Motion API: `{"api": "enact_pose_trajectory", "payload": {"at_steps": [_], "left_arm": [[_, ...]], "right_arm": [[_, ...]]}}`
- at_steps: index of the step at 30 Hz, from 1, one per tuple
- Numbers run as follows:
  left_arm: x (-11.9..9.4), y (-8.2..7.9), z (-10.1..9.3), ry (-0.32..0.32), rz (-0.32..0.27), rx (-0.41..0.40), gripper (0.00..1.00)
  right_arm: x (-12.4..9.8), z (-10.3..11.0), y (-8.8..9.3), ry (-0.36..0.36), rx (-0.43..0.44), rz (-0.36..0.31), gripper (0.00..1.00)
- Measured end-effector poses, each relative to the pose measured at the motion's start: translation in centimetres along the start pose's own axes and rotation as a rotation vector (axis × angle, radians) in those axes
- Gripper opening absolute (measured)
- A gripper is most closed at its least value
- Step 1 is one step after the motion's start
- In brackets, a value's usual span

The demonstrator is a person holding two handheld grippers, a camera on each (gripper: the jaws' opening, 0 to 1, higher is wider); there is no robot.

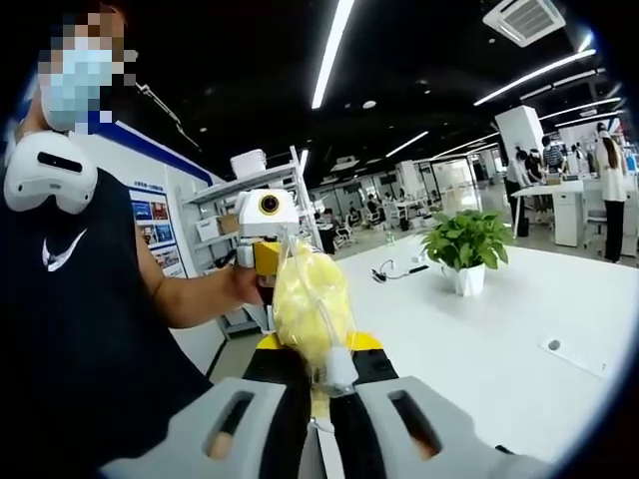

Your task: Compare the silicone blocks by pressing each to a similar depth, holding the contact briefly, and releasing to observe deformation and rebound differences across the visible hardness samples.

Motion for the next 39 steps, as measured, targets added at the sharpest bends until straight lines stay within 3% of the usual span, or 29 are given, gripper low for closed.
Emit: {"api": "enact_pose_trajectory", "payload": {"at_steps": [13,19,27,32,36,39], "left_arm": [[0.4,0.6,0.6,-0.051,0.038,0.085,0.00],[0.2,0.4,0.4,-0.063,0.008,0.051,0.00],[-0.1,-0.5,-0.1,-0.044,-0.021,0.044,0.00],[-0.5,-1.2,-0.2,-0.036,-0.068,0.038,0.00],[-0.9,-1.4,0.0,-0.048,-0.084,0.037,0.00],[-1.1,-1.5,0.1,-0.054,-0.095,0.032,0.00]], "right_arm": [[-0.3,-0.6,0.5,0.042,-0.004,0.015,0.02],[0.0,-0.6,0.3,0.072,-0.106,-0.071,0.06],[0.1,-0.1,-0.3,0.059,-0.114,-0.115,0.10],[-0.1,-0.8,-0.7,0.110,-0.125,-0.143,0.36],[-0.7,-1.0,-0.7,0.124,-0.125,-0.165,0.46],[-1.1,-1.3,-1.3,0.154,-0.114,-0.223,0.76]]}}
Point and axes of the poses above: the point that each gripper's makers call its tool centre point, and the gripper's own axes: x roughly forward along the fingers, z roughly to its left, y roughly out of its underside, the point moved 6 cm from there along -x, roughly backward along the fingers, and after that the axes turned 15 degrees about y, right-handed, at the moved point
